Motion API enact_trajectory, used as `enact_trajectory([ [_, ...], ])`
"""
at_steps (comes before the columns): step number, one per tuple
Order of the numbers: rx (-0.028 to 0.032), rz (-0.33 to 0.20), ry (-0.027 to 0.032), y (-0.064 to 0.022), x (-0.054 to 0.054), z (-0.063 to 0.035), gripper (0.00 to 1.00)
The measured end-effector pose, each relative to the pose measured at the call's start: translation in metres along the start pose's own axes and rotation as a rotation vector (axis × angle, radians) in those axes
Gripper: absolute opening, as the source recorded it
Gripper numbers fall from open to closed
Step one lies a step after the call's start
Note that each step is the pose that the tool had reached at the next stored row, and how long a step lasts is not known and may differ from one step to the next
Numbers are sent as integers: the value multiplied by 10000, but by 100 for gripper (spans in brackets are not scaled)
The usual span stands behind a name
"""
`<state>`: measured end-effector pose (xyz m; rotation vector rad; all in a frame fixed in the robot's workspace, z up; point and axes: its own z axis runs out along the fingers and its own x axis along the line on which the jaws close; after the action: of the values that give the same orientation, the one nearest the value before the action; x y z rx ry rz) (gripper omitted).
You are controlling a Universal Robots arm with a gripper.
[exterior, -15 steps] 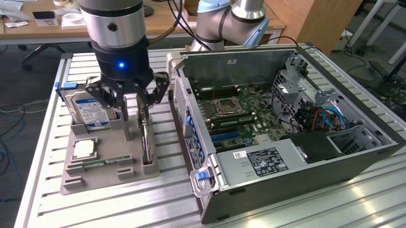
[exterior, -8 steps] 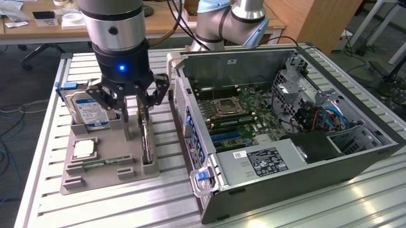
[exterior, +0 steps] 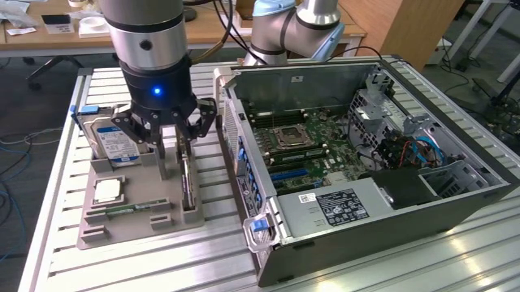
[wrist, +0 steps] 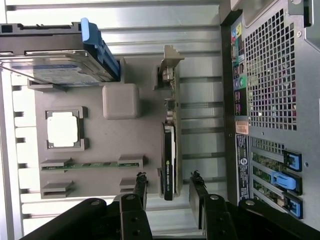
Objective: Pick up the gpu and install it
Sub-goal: 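Pick up the gpu and move the gpu toward the slot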
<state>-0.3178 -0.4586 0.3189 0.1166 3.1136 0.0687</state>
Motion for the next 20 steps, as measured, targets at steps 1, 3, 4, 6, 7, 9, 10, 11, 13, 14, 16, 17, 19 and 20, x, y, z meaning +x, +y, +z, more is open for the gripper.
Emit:
enact_trajectory([
  [1, 0, 0, 0, 0, 0, 8, 47],
  [3, 1, 0, 1, -1, 0, 26, 47],
  [4, 2, 0, 2, -2, 1, 30, 47],
  [6, 1, 0, 0, -1, 1, 31, 47],
  [7, 1, 0, 0, -2, 0, 31, 47],
  [9, 0, 0, 1, -2, 1, 31, 47],
  [10, 1, 0, 1, -2, 1, 31, 47],
  [11, 1, 0, 1, -1, 1, 31, 47],
  [13, 1, 0, 1, -2, 1, 31, 47],
  [14, 1, 0, 1, -1, 1, 31, 47],
  [16, 0, -1, 0, -1, 0, 32, 47],
  [17, -1, 1, 0, -1, -5, 33, 47],
  [19, -1, 0, -2, -1, -14, 41, 47],
  [20, 1, 0, 0, 0, -27, 47, 47],
])
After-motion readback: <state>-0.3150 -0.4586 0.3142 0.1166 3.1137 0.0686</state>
